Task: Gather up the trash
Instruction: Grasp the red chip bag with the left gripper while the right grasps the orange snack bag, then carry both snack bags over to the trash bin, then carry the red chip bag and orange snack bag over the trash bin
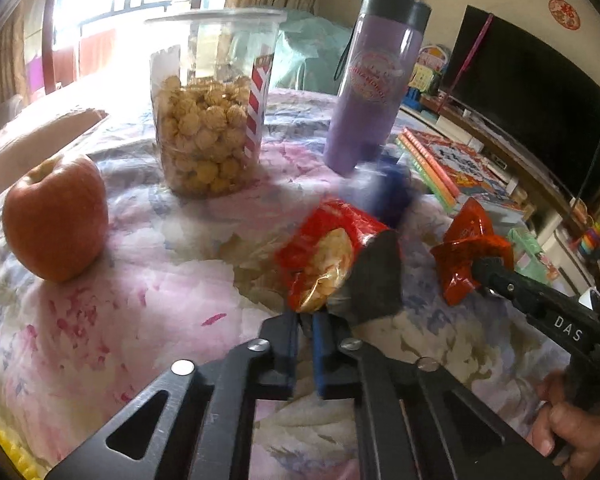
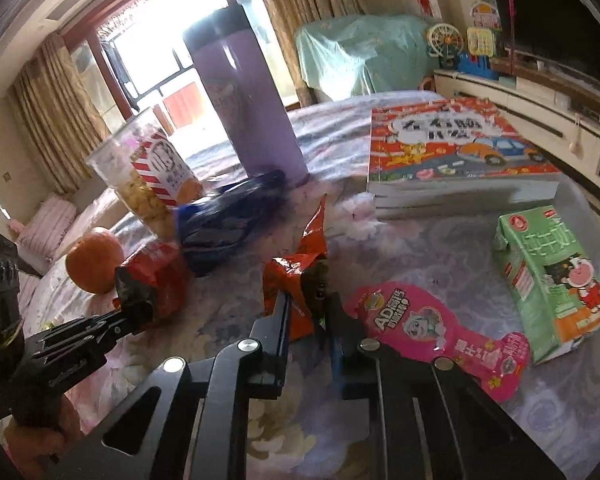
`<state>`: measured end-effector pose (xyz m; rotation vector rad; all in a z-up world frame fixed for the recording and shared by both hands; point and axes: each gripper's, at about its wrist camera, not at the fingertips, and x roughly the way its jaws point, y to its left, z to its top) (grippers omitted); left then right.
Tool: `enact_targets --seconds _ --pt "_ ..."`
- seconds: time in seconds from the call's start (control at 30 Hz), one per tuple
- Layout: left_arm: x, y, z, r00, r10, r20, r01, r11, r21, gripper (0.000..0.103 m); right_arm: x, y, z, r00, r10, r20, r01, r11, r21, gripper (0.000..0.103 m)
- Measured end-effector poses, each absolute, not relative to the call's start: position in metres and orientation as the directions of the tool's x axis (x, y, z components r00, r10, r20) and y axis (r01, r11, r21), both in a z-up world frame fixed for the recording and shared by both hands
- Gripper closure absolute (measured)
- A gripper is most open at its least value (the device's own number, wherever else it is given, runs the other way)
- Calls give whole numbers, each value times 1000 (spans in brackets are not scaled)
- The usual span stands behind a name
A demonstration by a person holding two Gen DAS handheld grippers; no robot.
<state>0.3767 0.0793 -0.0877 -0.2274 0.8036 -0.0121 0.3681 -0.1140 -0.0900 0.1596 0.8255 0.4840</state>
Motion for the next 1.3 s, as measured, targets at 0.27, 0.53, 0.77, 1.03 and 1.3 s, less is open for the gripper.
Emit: enact_targets --seconds 0.27,0.53,0.77,1.03,1.3 --pt "348 63 -80 720 -133 -681 -48 970 -240 102 333 -133 -76 592 503 -629 -362 864 351 89" --pt "322 27 -72 718 -184 -671 18 969 -247 102 302 -163 -71 607 492 -624 -337 870 359 89" --pt "312 -7 -69 704 -232 -671 79 965 -251 102 280 -204 -66 639 457 -619 -288 888 358 89" --pt "308 -53 -66 676 -290 -677 162 955 -247 102 263 -245 -61 674 409 -615 -226 907 356 89" --pt "306 -87 -61 662 -323 -676 220 946 -236 102 249 -282 -56 703 368 -608 -173 918 356 89"
